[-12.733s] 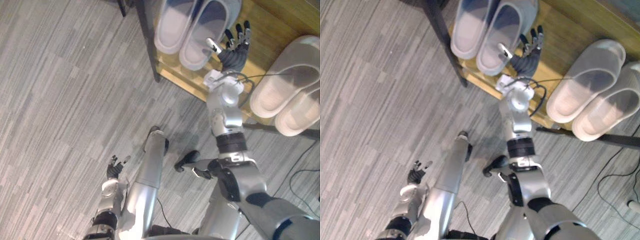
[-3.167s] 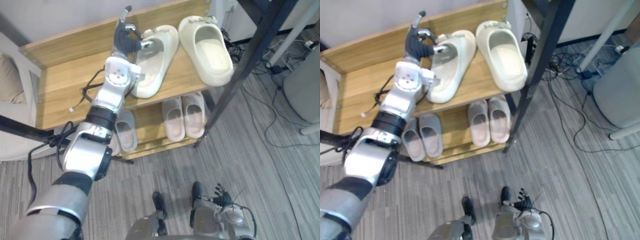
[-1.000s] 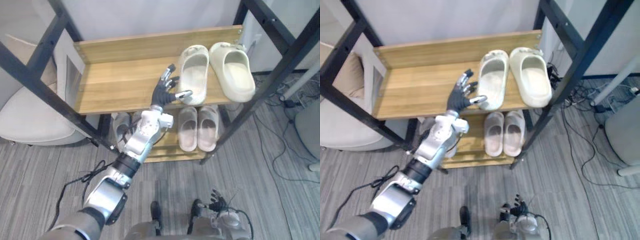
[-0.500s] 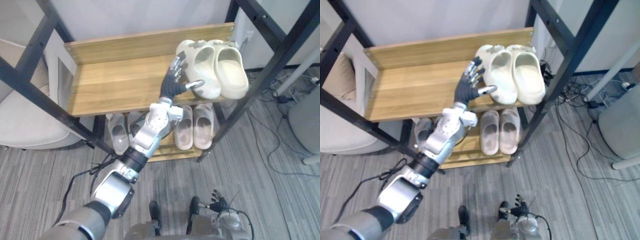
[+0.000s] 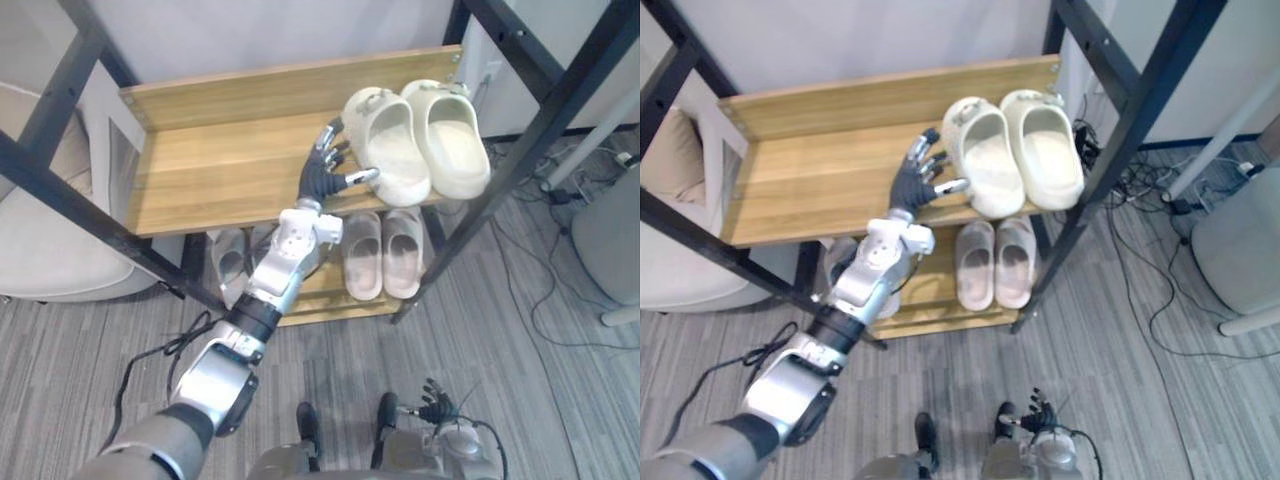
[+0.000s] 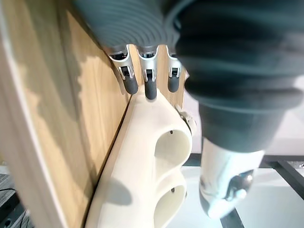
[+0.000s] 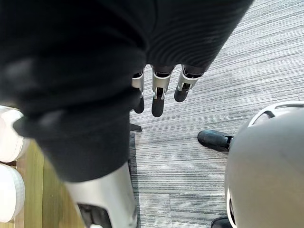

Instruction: Organize the slippers on the shoe rack

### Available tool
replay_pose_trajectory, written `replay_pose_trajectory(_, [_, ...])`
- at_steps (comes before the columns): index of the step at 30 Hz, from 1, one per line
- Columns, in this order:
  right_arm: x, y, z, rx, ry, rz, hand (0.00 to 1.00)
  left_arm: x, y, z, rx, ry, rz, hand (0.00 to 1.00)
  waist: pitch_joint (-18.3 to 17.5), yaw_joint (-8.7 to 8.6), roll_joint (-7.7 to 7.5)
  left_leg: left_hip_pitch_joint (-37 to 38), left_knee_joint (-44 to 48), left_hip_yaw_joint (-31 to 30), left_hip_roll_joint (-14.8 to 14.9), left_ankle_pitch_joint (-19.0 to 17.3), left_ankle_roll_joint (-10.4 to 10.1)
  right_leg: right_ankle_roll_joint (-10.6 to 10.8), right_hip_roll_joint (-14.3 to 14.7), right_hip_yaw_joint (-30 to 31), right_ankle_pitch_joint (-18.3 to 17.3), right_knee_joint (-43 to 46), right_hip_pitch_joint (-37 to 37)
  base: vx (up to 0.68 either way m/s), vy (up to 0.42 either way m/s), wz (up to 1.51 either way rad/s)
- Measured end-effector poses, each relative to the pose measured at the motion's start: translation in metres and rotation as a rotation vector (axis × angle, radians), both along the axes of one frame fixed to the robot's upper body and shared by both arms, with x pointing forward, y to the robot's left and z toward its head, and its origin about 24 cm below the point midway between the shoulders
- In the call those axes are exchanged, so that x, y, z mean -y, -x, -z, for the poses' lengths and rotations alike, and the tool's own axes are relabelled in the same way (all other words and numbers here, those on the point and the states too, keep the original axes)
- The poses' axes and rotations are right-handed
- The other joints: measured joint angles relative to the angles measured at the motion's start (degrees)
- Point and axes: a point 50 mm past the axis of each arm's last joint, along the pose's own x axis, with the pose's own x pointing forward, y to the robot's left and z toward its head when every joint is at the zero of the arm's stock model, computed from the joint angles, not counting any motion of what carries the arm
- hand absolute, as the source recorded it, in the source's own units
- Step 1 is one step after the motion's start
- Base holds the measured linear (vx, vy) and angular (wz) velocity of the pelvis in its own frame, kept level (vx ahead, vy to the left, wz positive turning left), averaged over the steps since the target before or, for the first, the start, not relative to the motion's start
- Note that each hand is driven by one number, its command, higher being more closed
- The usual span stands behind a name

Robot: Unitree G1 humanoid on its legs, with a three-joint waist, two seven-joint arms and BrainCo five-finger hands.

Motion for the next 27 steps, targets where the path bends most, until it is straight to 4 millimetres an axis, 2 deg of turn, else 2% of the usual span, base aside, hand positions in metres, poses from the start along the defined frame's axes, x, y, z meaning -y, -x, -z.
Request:
replay_pose_trajectory(7, [-0.006, 0.0, 0.001, -0.001, -0.016, -0.001, 0.0, -0.008, -0.002, -0.001, 0.003, 0.0, -0.023, 0.0, 0.1, 0.0, -0.43, 0.0, 0.0, -2.0, -0.1, 0.3, 0.1, 0.1, -0.1, -1.9, -0.3, 0.0, 0.9, 0.0, 0.015, 0.15])
replay_pose_trajectory(10, [-0.006, 0.002, 0.002, -0.007, -0.017, -0.001, 0.0, -0.012, 0.003, -0.017, 0.072, 0.01, -0.014, 0.0, 0.0, 0.33, -0.57, -0.3, 0.0, -2.7, -0.1, 0.3, 0.1, 0.1, -0.1, -2.3, -0.4, 0.0, 1.0, 0.02, 0.016, 0.09])
replay_pose_trajectory(13, [-0.006, 0.002, 0.002, -0.01, -0.022, -0.01, 0.0, -0.005, 0.014, -0.036, 0.157, 0.054, 0.033, 0.0, -0.1, 0.68, -0.61, -0.2, 0.0, -3.5, -0.3, 0.4, 0.2, 0.2, -0.3, -2.8, -0.6, 0.0, 1.5, 0.03, 0.018, 0.11])
replay_pose_trajectory(17, [-0.007, 0.005, 0.004, -0.026, -0.026, -0.017, 0.0, 0.009, 0.033, -0.048, 0.234, 0.088, 0.141, 0.0, -1.4, 1.04, -0.58, -0.2, 0.0, -4.9, -0.6, 0.7, 0.2, 0.4, -0.6, -4.2, -1.0, 0.0, 2.4, 0.06, 0.022, 0.3])
replay_pose_trajectory(18, [-0.007, 0.013, 0.01, -0.072, -0.022, -0.037, 0.0, 0.029, 0.068, -0.039, 0.239, 0.158, 0.35, 0.0, -3.4, 2.93, -0.48, 0.3, 0.1, -7.2, -1.2, 0.7, 0.2, 0.9, -1.0, -6.5, -1.8, 0.0, 4.1, 0.07, 0.034, 0.61])
replay_pose_trajectory(19, [-0.008, 0.015, 0.01, -0.078, -0.019, -0.052, 0.0, 0.032, 0.072, -0.031, 0.206, 0.174, 0.398, 0.0, -3.8, 3.54, -0.51, 0.8, 0.1, -7.8, -1.2, 0.7, 0.3, 0.8, -1.0, -7.4, -2.1, 0.1, 5.0, 0.05, 0.033, 0.6])
replay_pose_trajectory(23, [-0.007, 0.013, 0.01, -0.079, -0.012, -0.066, 0.0, 0.03, 0.079, -0.017, 0.162, 0.195, 0.42, 0.0, -4.8, 4.09, -0.07, 0.8, 0.0, -9.3, -1.3, 0.6, 0.2, 0.9, -1.0, -8.6, -2.6, 0.1, 5.7, -0.01, 0.006, 0.18])
replay_pose_trajectory(24, [-0.006, 0.016, 0.011, -0.091, -0.009, -0.065, 0.0, 0.032, 0.089, -0.007, 0.131, 0.209, 0.452, 0.0, -5.2, 4.1, -0.07, 0.8, 0.0, -9.8, -1.3, 0.4, -0.1, 1.0, -1.0, -9.1, -2.7, 0.1, 5.9, 0.02, -0.019, 0.32])
replay_pose_trajectory(26, [-0.001, 0.024, 0.014, -0.119, 0.004, -0.06, 0.0, 0.044, 0.118, 0.035, -0.011, 0.174, 0.596, 0.0, -6.4, 4.61, -0.25, 0.8, 0.1, -11.7, -1.4, 0.5, -0.2, 1.1, -0.9, -11.2, -3.4, 0.2, 6.9, 0.03, -0.025, 0.43])
replay_pose_trajectory(27, [0.0, 0.025, 0.014, -0.122, 0.007, -0.063, 0.0, 0.046, 0.123, 0.043, -0.046, 0.169, 0.614, 0.0, -6.5, 4.94, -0.23, 0.8, 0.1, -12.0, -1.3, 0.5, -0.3, 1.1, -0.9, -11.4, -3.6, 0.6, 6.8, 0.02, -0.012, 0.3])
